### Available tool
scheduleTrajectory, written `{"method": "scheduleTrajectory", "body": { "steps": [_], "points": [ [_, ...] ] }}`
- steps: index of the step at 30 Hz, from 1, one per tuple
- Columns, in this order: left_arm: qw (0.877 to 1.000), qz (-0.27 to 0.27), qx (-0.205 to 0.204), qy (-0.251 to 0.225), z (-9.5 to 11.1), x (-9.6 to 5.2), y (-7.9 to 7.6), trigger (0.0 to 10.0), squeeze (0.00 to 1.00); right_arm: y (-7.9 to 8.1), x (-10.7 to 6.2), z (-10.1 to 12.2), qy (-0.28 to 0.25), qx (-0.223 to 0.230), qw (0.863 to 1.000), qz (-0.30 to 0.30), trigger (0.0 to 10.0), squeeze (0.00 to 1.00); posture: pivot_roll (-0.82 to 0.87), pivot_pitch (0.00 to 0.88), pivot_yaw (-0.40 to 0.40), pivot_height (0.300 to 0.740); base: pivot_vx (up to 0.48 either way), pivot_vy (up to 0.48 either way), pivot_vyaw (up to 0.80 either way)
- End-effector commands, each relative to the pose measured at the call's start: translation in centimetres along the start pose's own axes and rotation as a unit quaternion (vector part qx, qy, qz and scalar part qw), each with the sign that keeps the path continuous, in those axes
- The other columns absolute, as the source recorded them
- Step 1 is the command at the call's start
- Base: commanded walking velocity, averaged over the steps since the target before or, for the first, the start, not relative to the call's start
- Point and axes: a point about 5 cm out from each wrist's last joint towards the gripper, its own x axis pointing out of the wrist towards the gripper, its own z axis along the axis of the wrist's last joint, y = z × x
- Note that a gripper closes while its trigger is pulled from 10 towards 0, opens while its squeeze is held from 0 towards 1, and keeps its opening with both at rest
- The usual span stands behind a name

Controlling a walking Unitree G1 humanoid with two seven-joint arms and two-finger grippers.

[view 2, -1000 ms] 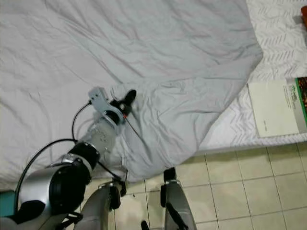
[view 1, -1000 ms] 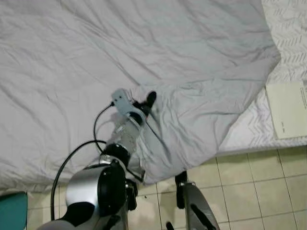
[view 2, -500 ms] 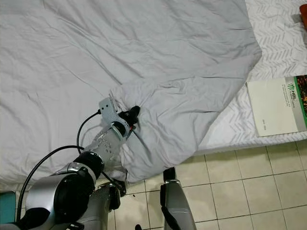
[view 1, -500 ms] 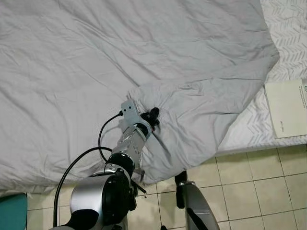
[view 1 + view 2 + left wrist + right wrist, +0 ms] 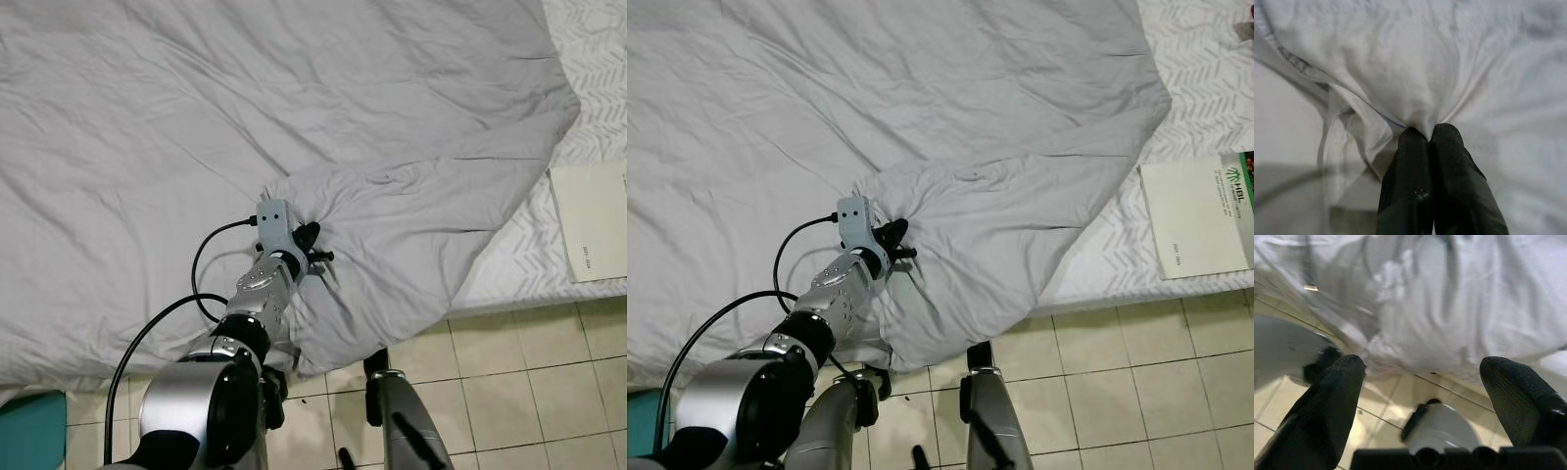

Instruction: Clean up the room

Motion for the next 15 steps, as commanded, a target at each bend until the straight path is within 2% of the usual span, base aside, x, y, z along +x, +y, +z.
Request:
{"method": "scheduleTrajectory", "body": {
  "steps": [1, 2, 3, 6, 7, 8, 10, 12, 15],
  "points": [
    [0.995, -0.026, 0.027, 0.091, -5.1, -1.4, -0.4, 10.0, 0.00, -1.5, -1.1, -2.4, 0.058, 0.005, 0.998, -0.007, 10.0, 0.00, -0.24, 0.606, 0.118, 0.740, 0.000, 0.000, 0.00],
    [0.995, -0.026, 0.027, 0.091, -5.1, -1.4, -0.4, 10.0, 0.00, -1.5, -1.1, -2.4, 0.058, 0.005, 0.998, -0.007, 10.0, 0.00, -0.24, 0.606, 0.118, 0.740, 0.000, 0.000, 0.00],
    [0.994, -0.027, 0.033, 0.099, -5.6, -1.6, -0.5, 10.0, 0.00, -2.5, -0.8, -3.2, 0.066, 0.000, 0.998, -0.015, 10.0, 0.00, -0.23, 0.609, 0.118, 0.740, 0.000, 0.000, 0.00],
    [0.995, -0.022, 0.034, 0.096, -5.7, -1.7, -0.2, 10.0, 0.00, -3.3, -0.5, -3.7, 0.074, -0.001, 0.997, -0.023, 10.0, 0.00, -0.23, 0.603, 0.140, 0.740, 0.000, 0.000, 0.00],
    [0.995, -0.016, 0.035, 0.088, -5.7, -1.8, 0.0, 10.0, 0.00, -4.2, 0.0, -4.0, 0.075, -0.007, 0.997, -0.026, 10.0, 0.00, -0.26, 0.517, 0.102, 0.740, 0.000, 0.000, 0.00],
    [0.996, -0.008, 0.045, 0.072, -5.3, -1.8, 0.2, 10.0, 0.00, -5.6, 0.8, -4.0, 0.068, -0.021, 0.997, -0.033, 10.0, 0.00, -0.28, 0.494, 0.094, 0.740, 0.000, 0.000, 0.00],
    [0.996, -0.009, 0.048, 0.071, -5.3, -1.7, 0.1, 10.0, 0.00, -6.1, 1.2, -4.1, 0.067, -0.026, 0.997, -0.033, 10.0, 0.00, -0.28, 0.494, 0.095, 0.740, 0.000, 0.000, 0.00],
    [0.997, -0.006, 0.044, 0.069, -5.3, -1.7, 0.0, 10.0, 0.00, -6.6, 1.5, -4.2, 0.068, -0.027, 0.997, -0.037, 10.0, 0.00, -0.28, 0.460, 0.086, 0.740, 0.000, -0.480, 0.00],
    [0.995, -0.020, 0.051, 0.080, -5.8, -1.6, -1.0, 10.0, 0.00, -7.4, 2.6, -4.2, 0.060, -0.034, 0.997, -0.040, 10.0, 0.00, -0.29, 0.422, 0.091, 0.740, 0.000, -0.480, 0.00]
  ]
}}
